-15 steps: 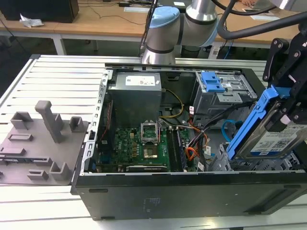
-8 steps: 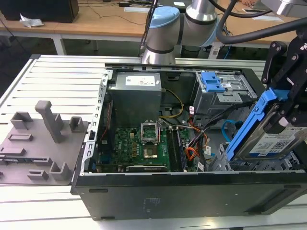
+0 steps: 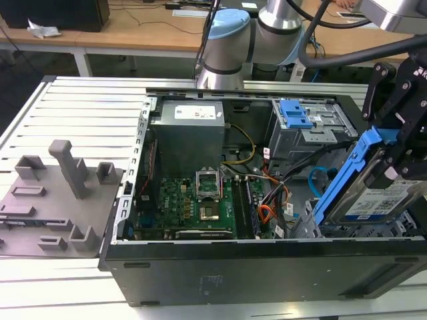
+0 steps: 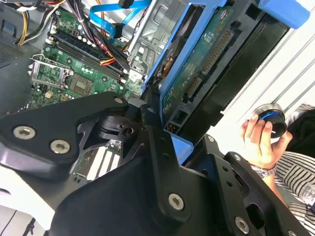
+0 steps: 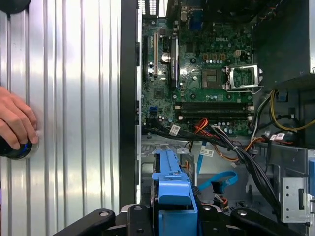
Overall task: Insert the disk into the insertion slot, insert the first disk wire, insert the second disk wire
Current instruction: 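Insert the disk into the insertion slot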
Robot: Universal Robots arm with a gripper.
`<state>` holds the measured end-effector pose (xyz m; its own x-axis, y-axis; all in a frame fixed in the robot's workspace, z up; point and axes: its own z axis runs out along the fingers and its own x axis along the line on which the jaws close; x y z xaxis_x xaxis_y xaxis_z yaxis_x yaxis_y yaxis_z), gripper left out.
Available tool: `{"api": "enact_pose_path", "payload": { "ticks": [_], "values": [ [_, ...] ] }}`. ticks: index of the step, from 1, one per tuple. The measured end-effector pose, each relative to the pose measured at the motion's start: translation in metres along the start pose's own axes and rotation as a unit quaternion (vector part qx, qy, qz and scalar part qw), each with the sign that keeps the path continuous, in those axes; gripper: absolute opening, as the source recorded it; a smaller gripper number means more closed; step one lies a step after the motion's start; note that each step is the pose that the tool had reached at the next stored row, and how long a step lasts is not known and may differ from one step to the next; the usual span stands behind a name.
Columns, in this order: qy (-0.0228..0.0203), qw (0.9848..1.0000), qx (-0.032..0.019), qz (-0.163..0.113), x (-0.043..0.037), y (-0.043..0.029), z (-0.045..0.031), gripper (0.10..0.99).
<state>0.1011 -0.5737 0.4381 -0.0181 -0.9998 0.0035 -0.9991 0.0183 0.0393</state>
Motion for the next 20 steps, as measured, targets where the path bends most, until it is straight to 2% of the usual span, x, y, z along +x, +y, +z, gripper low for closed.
{"api": "enact_pose_path", "payload": {
  "ticks": [8,13,20],
  "values": [
    [0.0002,1.0,0.0,0.0,0.0,-0.0003,0.0054,0.365],
    [0.0002,1.0,0.0,0.0,0.0,-0.0003,0.006,0.365],
    [-0.0002,1.0,0.0001,0.0,-0.0003,0.0,0.0,0.365]
  ]
}}
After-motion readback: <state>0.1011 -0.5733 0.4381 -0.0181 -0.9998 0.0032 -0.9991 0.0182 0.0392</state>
